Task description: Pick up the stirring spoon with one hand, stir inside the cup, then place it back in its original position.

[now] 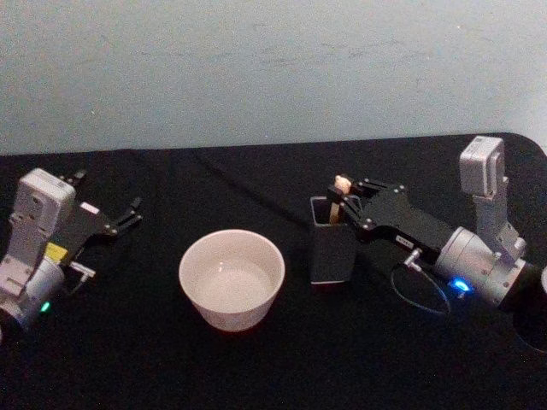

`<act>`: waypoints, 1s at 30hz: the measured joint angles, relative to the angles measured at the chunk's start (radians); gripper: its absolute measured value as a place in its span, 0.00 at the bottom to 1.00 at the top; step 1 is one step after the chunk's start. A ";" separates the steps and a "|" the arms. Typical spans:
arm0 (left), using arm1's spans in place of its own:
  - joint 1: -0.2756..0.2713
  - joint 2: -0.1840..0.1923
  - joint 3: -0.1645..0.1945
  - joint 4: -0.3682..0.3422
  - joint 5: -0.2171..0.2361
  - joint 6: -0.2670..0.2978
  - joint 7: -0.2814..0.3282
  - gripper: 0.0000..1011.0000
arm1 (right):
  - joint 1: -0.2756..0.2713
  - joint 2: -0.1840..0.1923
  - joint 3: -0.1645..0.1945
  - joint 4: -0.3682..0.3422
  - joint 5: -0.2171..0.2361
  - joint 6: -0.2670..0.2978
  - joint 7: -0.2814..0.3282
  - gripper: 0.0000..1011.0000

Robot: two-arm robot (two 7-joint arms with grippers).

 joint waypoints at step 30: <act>0.000 0.000 0.000 0.000 0.000 0.000 0.000 0.99 | -0.002 0.001 0.002 -0.005 0.000 0.004 -0.005 0.58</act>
